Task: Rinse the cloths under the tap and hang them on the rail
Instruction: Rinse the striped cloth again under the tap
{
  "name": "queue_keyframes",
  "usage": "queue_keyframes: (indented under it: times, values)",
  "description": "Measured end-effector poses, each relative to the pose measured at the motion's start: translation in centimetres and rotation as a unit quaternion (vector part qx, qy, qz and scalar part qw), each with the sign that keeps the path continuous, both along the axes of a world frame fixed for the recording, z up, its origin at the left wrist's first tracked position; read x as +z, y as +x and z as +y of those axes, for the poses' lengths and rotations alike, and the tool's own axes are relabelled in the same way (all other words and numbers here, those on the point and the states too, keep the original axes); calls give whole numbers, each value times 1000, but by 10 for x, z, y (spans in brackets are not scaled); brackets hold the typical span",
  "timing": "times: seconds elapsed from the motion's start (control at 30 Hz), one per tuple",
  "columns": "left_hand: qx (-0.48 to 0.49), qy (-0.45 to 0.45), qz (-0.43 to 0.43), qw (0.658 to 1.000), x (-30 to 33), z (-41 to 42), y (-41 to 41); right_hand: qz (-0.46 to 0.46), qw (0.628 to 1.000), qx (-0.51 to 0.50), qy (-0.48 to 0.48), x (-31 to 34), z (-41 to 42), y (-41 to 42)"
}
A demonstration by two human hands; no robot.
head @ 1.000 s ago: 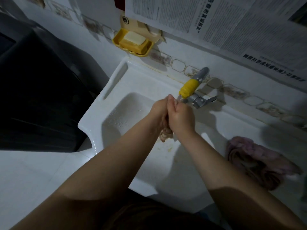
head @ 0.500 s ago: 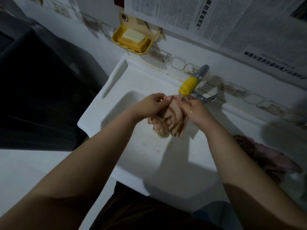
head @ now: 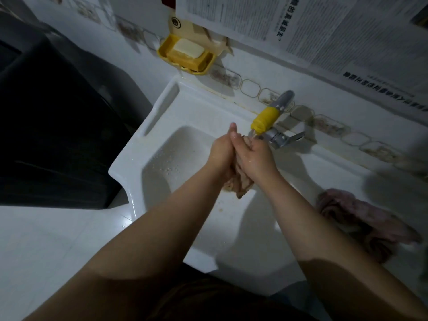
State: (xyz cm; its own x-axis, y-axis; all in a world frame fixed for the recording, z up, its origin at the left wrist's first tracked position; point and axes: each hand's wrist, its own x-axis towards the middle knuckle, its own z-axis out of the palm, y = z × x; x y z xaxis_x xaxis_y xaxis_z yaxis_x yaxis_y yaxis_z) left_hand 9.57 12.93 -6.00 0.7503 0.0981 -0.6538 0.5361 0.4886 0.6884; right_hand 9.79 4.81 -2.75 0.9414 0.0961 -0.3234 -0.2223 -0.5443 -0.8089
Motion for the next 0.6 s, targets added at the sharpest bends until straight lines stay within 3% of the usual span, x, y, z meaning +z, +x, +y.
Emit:
queue_keyframes:
  times: [0.1,0.2,0.3,0.43,0.6]
  values:
    - [-29,-8,11,1000,3,-17,-6,-137,985,-38,-97,-9,-6,18]
    - [7,77,25,997,1,-8,1,-60,996,-40,-59,-7,1,8]
    - [8,73,59,996,0,2,4,-61,994,10,-92,-6,7,-5]
    - [-62,79,65,993,6,-15,-3,-19,994,-83,-75,-8,-5,21]
    - [-18,52,62,997,9,-5,3,-122,989,-3,-86,-3,5,-6]
